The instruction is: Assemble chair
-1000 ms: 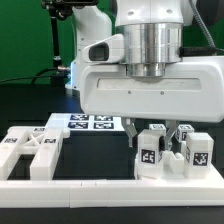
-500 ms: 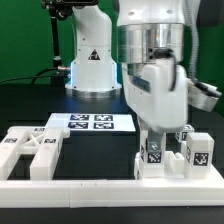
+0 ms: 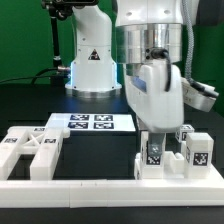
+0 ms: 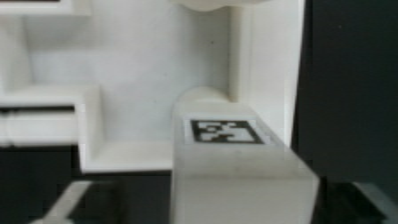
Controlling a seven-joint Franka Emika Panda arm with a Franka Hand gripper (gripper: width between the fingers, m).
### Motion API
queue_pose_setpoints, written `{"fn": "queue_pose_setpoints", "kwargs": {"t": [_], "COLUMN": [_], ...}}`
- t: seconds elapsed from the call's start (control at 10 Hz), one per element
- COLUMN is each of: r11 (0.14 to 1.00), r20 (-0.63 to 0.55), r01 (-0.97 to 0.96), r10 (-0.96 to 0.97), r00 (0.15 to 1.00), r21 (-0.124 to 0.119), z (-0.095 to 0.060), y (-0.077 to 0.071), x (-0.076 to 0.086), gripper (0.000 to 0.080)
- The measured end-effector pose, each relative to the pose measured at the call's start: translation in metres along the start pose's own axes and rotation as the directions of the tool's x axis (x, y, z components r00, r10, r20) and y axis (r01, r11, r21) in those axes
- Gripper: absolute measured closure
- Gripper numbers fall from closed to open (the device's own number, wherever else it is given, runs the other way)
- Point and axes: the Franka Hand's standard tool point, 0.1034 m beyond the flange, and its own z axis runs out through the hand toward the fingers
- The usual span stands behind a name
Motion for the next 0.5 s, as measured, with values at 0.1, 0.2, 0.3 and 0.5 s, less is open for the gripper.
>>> {"fn": "queue_pose_setpoints", "kwargs": {"t": [0.1,0.2,0.3,0.5], "r11": [0.982,0.949,0.935,0.884], "r20": [0.019,0.036,0.024,0.022], "r01": [0.191,0.316,0.355,0.467], "r10": [-0.191,-0.316,-0.355,-0.467], "r00": [0.981,0.948,0.934,0.884], "r21": [-0.001,0.004,0.014,0.013], "z": [-0.0008,-0.0013,-0.0026,-0.0008], "y": [-0.0015,-0.0015,-0.0012,-0.0003], "x": [0.0008,-0.0009,0.0004,0.0011], "gripper": [0.0177,0.0177,0.0155,0.0151]}}
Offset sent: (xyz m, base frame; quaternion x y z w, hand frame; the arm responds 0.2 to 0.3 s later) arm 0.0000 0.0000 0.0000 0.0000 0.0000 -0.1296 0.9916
